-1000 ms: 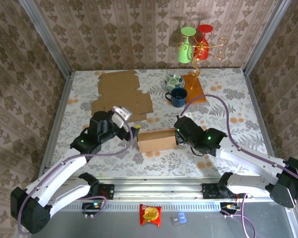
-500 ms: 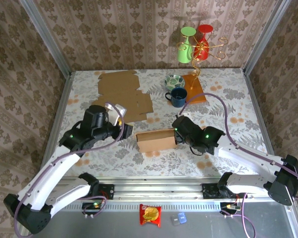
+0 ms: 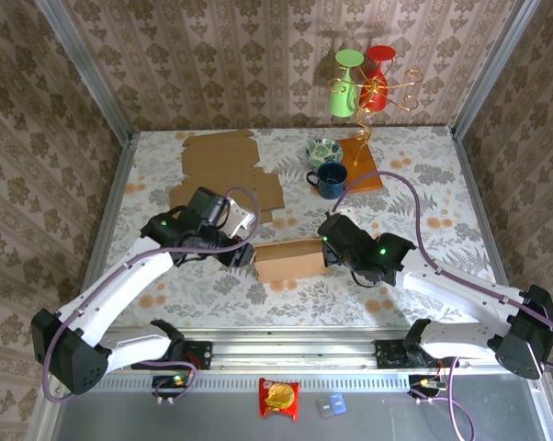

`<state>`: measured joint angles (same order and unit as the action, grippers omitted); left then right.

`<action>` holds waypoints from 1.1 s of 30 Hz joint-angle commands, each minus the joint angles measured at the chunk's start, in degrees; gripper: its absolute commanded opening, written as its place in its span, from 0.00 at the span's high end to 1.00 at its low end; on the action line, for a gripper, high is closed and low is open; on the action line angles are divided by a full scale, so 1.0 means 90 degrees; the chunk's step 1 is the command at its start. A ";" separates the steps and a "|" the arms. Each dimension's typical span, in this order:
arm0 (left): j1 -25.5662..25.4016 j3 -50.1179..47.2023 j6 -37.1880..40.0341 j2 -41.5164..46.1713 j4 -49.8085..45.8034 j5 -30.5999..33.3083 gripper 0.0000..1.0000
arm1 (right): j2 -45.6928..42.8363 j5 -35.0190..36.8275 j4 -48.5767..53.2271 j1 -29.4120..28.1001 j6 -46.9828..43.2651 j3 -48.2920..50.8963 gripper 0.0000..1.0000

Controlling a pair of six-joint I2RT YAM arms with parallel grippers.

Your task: Fold the paper box

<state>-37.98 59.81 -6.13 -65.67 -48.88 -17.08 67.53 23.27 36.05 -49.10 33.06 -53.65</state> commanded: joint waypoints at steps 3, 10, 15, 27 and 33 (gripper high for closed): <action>-0.0126 0.0181 -0.0212 -0.0101 -0.0048 0.0339 0.59 | 0.0109 0.0027 0.0340 -0.0052 0.0106 -0.0048 1.00; -0.0146 0.0205 -0.0315 -0.0159 0.0137 0.0533 0.74 | 0.0115 0.0004 0.0324 -0.0052 0.0097 -0.0045 1.00; -0.0175 0.0180 -0.0378 -0.0213 0.0214 0.0545 0.80 | 0.0122 0.0008 0.0323 -0.0052 0.0098 -0.0036 1.00; -0.0232 0.0268 -0.0611 -0.0350 0.0423 0.0586 0.93 | 0.0122 0.0064 0.0320 -0.0055 0.0179 -0.0035 1.00; -0.0244 0.0296 -0.1261 -0.0375 0.0446 0.0491 1.00 | 0.0153 0.0151 0.0310 -0.0071 0.0261 -0.0061 1.00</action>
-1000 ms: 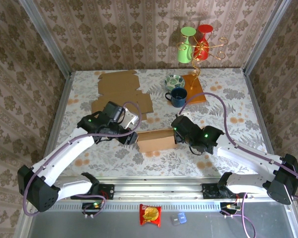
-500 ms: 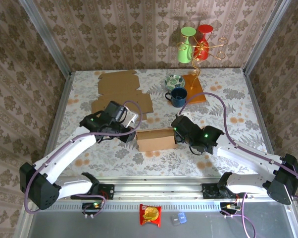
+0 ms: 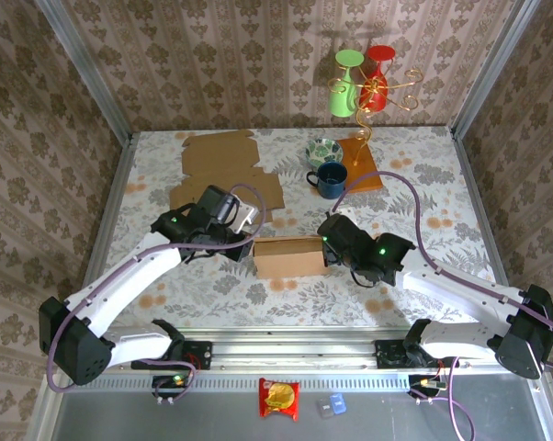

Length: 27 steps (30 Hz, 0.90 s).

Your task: Fold the paper box

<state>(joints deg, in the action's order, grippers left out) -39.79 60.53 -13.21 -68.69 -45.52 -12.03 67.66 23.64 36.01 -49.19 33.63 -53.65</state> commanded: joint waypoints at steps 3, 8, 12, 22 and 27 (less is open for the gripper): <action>-0.0049 0.0232 -0.1021 -0.0077 0.0078 -0.0216 1.00 | 0.0173 0.0191 0.0321 -0.0108 0.0231 -0.0091 1.00; -0.0153 0.0299 -0.1853 -0.0120 0.0105 -0.0341 1.00 | 0.0234 0.0271 0.0335 -0.0152 0.0278 -0.0112 1.00; -0.0176 0.0476 -0.2257 -0.0188 -0.0019 -0.0405 1.00 | 0.0261 0.0315 0.0346 -0.0188 0.0324 -0.0105 1.00; -0.0161 0.0687 -0.2463 -0.0488 -0.0323 -0.0519 1.00 | 0.0256 0.0353 0.0354 -0.0213 0.0346 -0.0073 1.00; -0.0167 0.0506 -0.2138 -0.0405 -0.0275 -0.0428 1.00 | 0.0202 0.0360 0.0342 -0.0227 0.0346 -0.0046 1.00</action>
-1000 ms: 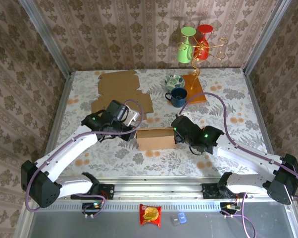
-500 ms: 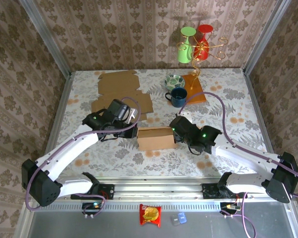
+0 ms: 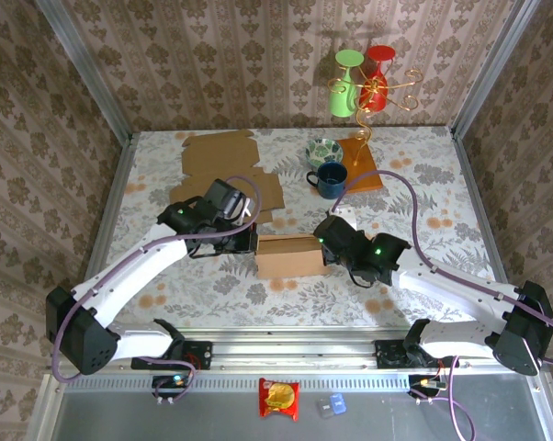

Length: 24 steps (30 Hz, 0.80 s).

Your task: Fold the paper box

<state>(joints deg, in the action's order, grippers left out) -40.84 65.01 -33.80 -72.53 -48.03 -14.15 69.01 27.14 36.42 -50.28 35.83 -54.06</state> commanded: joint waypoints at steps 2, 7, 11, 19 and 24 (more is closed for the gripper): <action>-0.0045 -0.0143 0.0276 0.0115 0.0065 -0.0101 1.00 | 0.0019 -0.0045 0.0248 -0.0112 0.0082 0.0054 1.00; -0.0091 -0.0694 0.0357 0.0385 0.0524 -0.0091 1.00 | -0.0085 -0.0040 0.0019 -0.0177 0.0012 0.0251 1.00; -0.0137 -0.0971 0.0445 0.0556 0.0633 0.0084 1.00 | -0.0132 -0.0009 -0.0057 -0.0232 0.0012 0.0379 1.00; -0.0285 -0.1211 0.0398 0.0613 0.0755 0.0218 1.00 | -0.0250 -0.0012 0.0219 -0.0296 0.0347 0.0348 0.99; -0.0369 -0.1227 0.0415 0.0640 0.0722 0.0364 1.00 | -0.0881 -0.0470 0.0830 -0.0242 0.1929 0.0002 0.63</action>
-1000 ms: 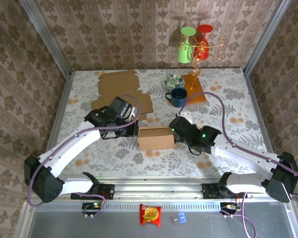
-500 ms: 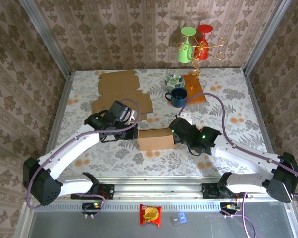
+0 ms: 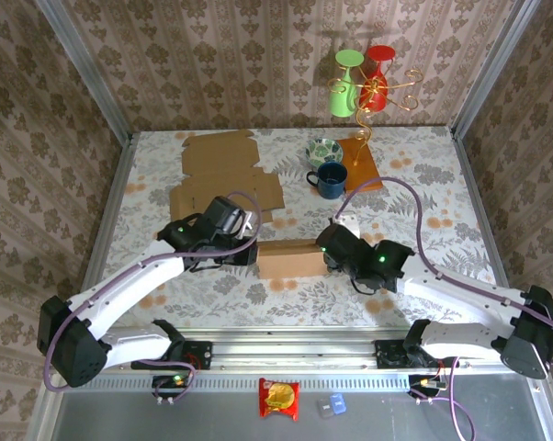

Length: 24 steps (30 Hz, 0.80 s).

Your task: Fold the paper box

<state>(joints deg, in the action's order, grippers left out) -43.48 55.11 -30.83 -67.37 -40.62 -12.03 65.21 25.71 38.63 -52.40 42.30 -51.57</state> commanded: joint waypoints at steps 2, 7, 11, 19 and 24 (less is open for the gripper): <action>-0.0099 -0.0129 0.0084 0.0085 -0.0105 0.0172 1.00 | -0.0895 -0.0697 0.0509 0.0096 0.2232 -0.0206 0.47; -0.0200 -0.0121 0.0079 0.0093 -0.0077 0.0284 1.00 | -0.1881 -0.1368 -0.0464 0.0549 0.4662 0.0563 0.36; -0.0275 -0.0103 0.0084 0.0093 -0.0076 0.0386 1.00 | -0.2131 -0.1787 -0.1713 0.0886 0.6315 0.1354 0.33; -0.0356 -0.0112 0.0012 0.0108 -0.0047 0.0485 1.00 | -0.1929 -0.1990 -0.2671 0.0990 0.7292 0.1972 0.32; -0.0391 -0.0092 0.0003 0.0127 -0.0077 0.0513 1.00 | -0.1874 -0.2016 -0.2937 0.1017 0.7319 0.2103 0.35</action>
<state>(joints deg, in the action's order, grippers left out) -46.54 55.09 -30.85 -67.20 -40.27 -8.45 48.16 7.68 15.38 -43.64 105.56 -33.78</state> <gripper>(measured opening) 0.063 0.655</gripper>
